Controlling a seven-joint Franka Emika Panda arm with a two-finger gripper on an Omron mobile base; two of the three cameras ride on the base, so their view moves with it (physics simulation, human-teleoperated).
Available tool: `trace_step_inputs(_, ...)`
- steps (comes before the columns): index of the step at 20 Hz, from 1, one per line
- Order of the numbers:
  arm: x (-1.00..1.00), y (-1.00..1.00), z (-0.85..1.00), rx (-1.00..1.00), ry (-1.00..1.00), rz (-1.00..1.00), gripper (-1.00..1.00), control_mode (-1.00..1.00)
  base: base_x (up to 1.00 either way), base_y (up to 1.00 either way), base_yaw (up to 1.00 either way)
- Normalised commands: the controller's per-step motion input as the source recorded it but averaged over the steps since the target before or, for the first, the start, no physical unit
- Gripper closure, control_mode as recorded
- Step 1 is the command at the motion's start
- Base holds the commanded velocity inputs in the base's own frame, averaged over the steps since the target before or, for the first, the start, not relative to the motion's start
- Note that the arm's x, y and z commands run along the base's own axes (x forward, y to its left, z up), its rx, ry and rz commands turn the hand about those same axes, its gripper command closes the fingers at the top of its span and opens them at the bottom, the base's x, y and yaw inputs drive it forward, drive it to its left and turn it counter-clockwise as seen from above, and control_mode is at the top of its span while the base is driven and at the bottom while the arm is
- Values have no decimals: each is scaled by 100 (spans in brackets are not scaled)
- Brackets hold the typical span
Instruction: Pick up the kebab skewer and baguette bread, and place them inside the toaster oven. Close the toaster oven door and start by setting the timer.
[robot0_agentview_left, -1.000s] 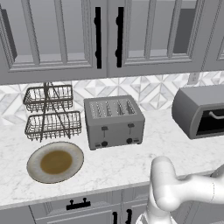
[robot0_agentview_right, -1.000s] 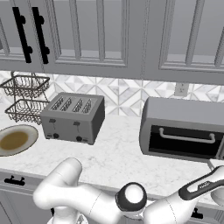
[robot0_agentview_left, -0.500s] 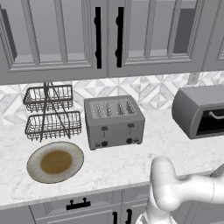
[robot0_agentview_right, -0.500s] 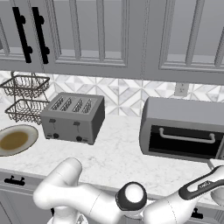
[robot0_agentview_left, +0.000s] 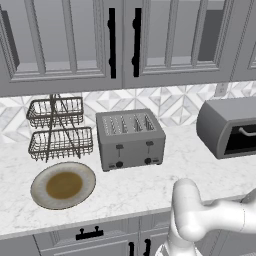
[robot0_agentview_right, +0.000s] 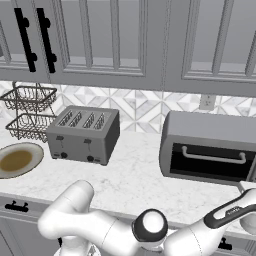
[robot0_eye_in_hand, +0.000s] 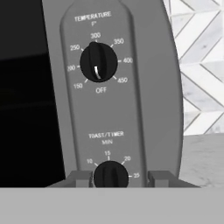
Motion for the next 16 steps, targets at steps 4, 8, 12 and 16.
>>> trace_step_inputs(4, -1, 0, 0, 0, 0, -9, 100, -100, 0, 0, 0)
trace_step_inputs(8, 0, 0, 0, 0, 0, -9, 100, -100, 0, 0, 0)
trace_step_inputs(12, -1, 0, 0, 0, 0, -8, 100, -100, 0, 0, 0)
trace_step_inputs(16, -3, 0, 0, 0, 0, -8, 100, -100, 0, 0, 0)
